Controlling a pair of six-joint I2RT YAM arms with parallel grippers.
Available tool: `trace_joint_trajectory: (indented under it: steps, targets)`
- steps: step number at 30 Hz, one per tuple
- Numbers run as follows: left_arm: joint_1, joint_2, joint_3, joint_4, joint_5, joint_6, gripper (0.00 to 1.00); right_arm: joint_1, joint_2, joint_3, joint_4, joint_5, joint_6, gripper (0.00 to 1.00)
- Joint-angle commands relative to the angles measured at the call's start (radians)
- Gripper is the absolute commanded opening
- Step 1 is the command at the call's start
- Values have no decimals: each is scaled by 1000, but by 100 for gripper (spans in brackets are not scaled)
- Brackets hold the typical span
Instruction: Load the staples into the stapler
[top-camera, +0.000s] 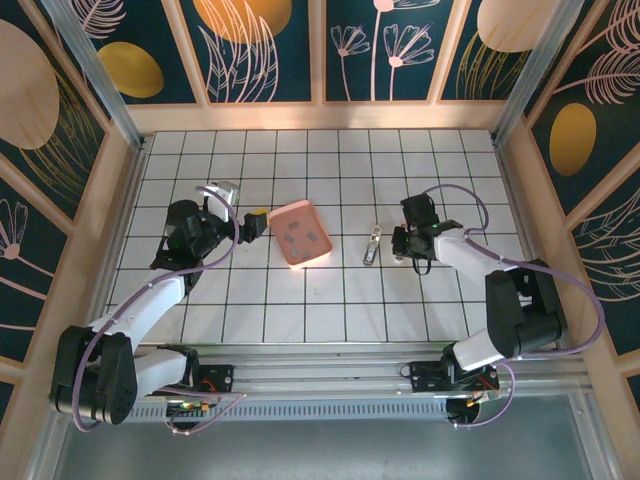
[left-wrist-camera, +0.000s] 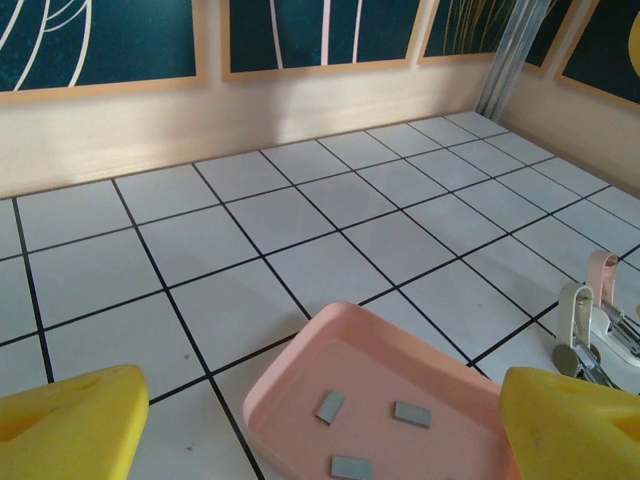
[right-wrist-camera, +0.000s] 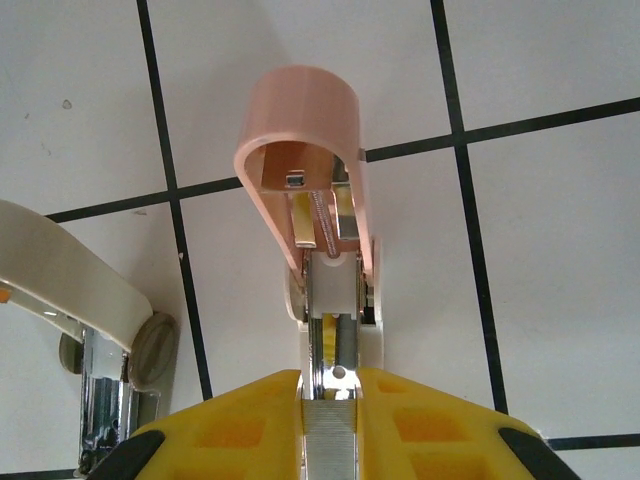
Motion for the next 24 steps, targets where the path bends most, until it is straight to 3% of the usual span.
trace_joint_trajectory:
  steps: [1,24]
  targets:
    - [-8,-5,12,17,-4,23,90,9,23,13,20,15,-15,20]
    - [-7,-14,12,12,-6,29,90,11,59,13,53,39,-32,20]
